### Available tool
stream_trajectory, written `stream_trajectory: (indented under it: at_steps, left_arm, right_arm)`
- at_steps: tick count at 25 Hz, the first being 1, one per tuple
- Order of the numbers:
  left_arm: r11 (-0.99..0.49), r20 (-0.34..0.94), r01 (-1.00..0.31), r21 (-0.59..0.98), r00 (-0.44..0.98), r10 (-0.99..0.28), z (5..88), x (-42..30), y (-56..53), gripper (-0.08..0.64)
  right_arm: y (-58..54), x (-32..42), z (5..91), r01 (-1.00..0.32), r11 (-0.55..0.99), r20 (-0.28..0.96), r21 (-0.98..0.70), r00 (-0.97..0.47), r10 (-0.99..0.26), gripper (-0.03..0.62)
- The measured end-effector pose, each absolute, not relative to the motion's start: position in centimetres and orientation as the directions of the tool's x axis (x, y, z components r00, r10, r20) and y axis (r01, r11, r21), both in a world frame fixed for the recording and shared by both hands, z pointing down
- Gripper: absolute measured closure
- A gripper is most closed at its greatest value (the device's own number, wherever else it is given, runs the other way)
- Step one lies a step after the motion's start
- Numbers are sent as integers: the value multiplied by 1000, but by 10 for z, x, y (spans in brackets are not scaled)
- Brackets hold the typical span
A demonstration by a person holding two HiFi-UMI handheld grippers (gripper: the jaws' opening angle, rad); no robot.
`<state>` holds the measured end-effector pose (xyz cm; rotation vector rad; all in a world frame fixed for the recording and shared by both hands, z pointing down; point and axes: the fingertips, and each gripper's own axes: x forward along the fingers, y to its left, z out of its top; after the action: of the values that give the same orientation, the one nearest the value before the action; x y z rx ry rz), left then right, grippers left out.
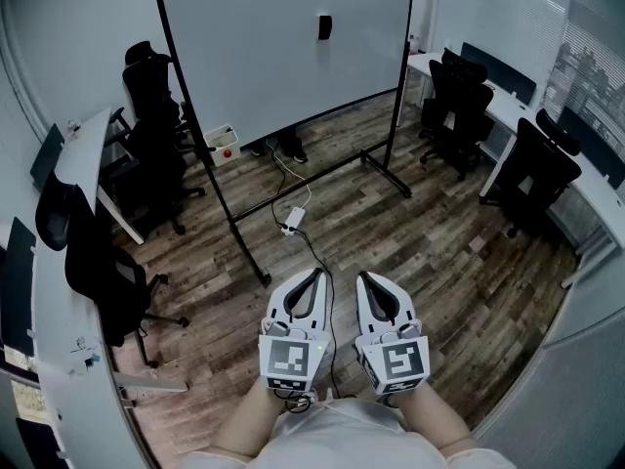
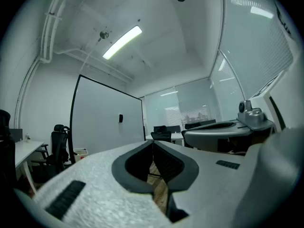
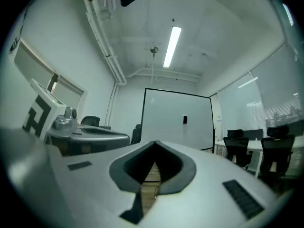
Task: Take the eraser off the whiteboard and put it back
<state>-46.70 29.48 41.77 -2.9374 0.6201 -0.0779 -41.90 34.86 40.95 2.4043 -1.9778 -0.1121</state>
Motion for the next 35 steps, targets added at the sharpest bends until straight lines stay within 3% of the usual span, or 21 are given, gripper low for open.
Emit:
stream_trajectory:
  at_steps: [25, 35]
  left_arm:
    - [-917, 18, -398, -33, 917, -398, 442, -500, 214, 543]
    - [-907, 22, -420, -26, 907, -421, 448, -446, 173, 543]
  right_arm:
    - [295, -424, 434, -958, -287, 1, 2, 287, -958, 565]
    - [256, -365, 435, -961, -276, -31, 12, 276, -961, 565]
